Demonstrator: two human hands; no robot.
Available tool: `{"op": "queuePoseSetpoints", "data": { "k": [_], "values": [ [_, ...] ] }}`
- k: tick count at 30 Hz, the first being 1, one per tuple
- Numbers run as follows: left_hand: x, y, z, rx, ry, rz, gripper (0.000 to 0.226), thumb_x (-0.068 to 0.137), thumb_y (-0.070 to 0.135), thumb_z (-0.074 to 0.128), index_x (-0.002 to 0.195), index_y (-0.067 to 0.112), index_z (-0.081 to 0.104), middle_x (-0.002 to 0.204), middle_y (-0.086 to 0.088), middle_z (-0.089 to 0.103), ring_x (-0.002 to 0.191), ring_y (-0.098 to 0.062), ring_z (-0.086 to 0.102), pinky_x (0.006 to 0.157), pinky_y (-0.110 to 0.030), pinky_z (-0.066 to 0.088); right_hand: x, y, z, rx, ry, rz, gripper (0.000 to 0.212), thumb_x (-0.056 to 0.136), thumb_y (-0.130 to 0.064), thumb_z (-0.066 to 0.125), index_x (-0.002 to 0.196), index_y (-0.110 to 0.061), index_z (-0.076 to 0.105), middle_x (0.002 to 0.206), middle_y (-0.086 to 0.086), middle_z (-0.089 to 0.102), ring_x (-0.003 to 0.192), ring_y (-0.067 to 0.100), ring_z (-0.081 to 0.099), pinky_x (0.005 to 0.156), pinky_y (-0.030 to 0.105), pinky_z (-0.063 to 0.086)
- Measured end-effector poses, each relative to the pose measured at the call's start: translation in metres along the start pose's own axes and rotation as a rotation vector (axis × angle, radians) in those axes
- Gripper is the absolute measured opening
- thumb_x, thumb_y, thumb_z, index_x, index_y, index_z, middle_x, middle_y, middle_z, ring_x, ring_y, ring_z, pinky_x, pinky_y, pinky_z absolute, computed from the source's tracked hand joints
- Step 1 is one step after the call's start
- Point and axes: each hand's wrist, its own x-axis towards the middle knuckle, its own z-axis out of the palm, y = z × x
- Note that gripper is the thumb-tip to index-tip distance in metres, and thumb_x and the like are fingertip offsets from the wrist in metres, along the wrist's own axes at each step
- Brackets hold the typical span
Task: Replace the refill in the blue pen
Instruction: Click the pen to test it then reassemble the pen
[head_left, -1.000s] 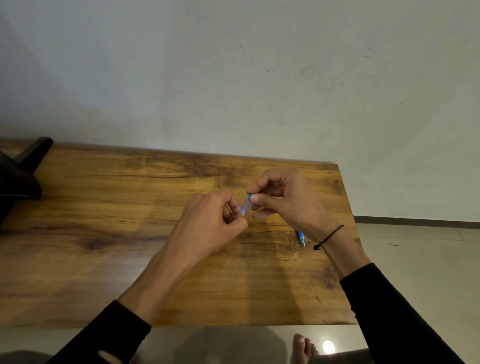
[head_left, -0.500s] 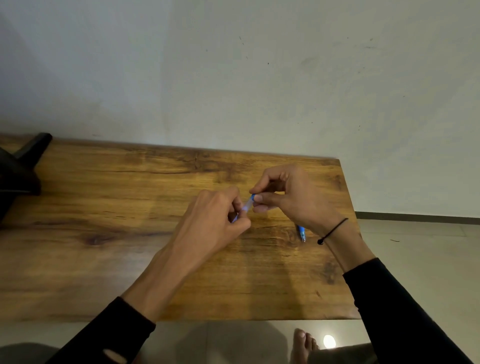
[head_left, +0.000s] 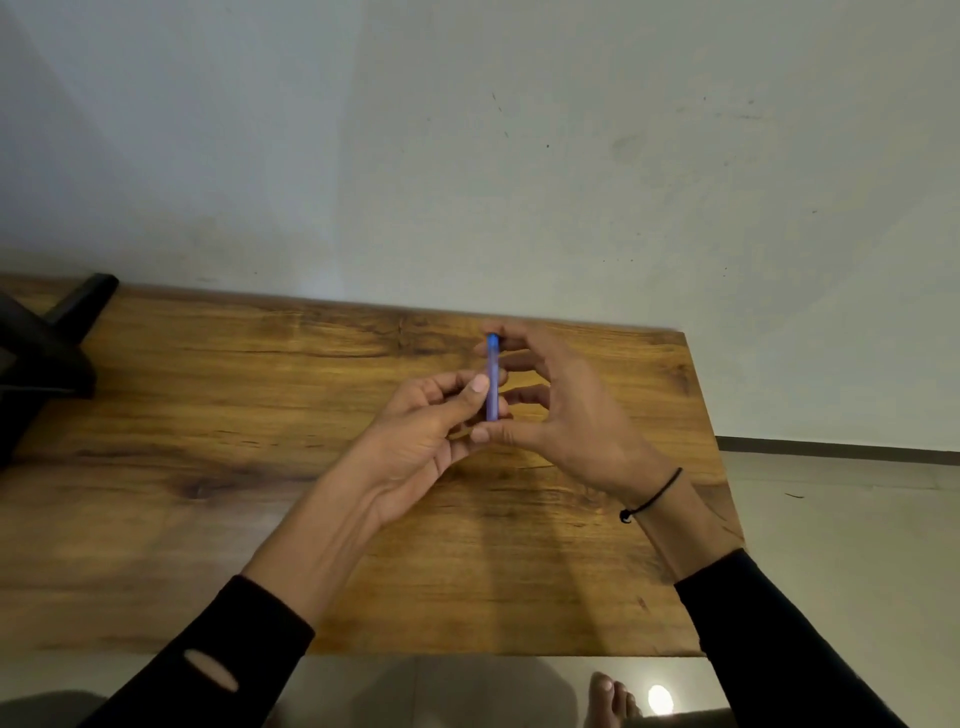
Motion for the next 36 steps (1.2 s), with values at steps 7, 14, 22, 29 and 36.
{"op": "queuePoseSetpoints", "data": {
  "k": [7, 14, 22, 29, 36],
  "values": [
    [0.006, -0.009, 0.007, 0.469, 0.169, 0.115, 0.024, 0.096, 0.027, 0.079, 0.109, 0.007, 0.08, 0.091, -0.014, 0.084, 0.079, -0.013, 0.079, 0.075, -0.027, 0.068, -0.002, 0.004, -0.001, -0.435, -0.061, -0.061, 0.082, 0.08, -0.007, 0.089, 0.149, -0.022, 0.048, 0.131, -0.004, 0.061, 0.119, 0.014, 0.064, 0.096, 0.03, 0.061],
    [0.019, -0.023, 0.001, 0.556, 0.187, 0.145, 0.015, 0.098, 0.024, 0.08, 0.099, 0.011, 0.086, 0.089, -0.014, 0.085, 0.078, -0.018, 0.078, 0.073, -0.027, 0.065, -0.001, 0.02, -0.002, -0.509, -0.08, -0.056, 0.09, 0.074, -0.012, 0.095, 0.153, -0.016, 0.05, 0.138, -0.005, 0.048, 0.121, 0.017, 0.057, 0.1, 0.034, 0.058],
    [0.024, -0.039, -0.023, 1.477, 0.377, 0.59, 0.018, 0.095, 0.034, 0.075, 0.11, 0.025, 0.078, 0.108, 0.005, 0.068, 0.101, -0.017, 0.065, 0.076, -0.034, 0.051, 0.002, 0.051, 0.002, -0.865, -0.182, -0.004, 0.095, 0.07, -0.04, 0.095, 0.151, -0.017, 0.049, 0.139, -0.004, 0.046, 0.127, 0.015, 0.033, 0.105, 0.04, 0.031],
    [0.01, -0.034, -0.032, 1.61, 0.329, 0.539, 0.032, 0.098, 0.03, 0.071, 0.128, 0.019, 0.073, 0.127, -0.002, 0.067, 0.112, -0.023, 0.067, 0.081, -0.035, 0.053, -0.007, 0.049, -0.008, -0.767, -0.146, 0.094, 0.12, 0.069, -0.04, 0.096, 0.165, -0.016, 0.029, 0.157, -0.002, 0.04, 0.141, 0.017, 0.031, 0.113, 0.044, 0.026],
    [-0.066, 0.042, 0.0, 1.564, 0.551, 0.395, 0.015, 0.105, 0.023, 0.061, 0.11, 0.014, 0.072, 0.108, -0.006, 0.073, 0.1, -0.029, 0.068, 0.09, -0.046, 0.056, -0.041, -0.031, -0.051, -0.78, 0.154, 0.251, 0.062, 0.093, 0.003, 0.063, 0.152, -0.013, 0.051, 0.136, 0.012, 0.06, 0.121, 0.033, 0.057, 0.099, 0.047, 0.04]
  ]
}}
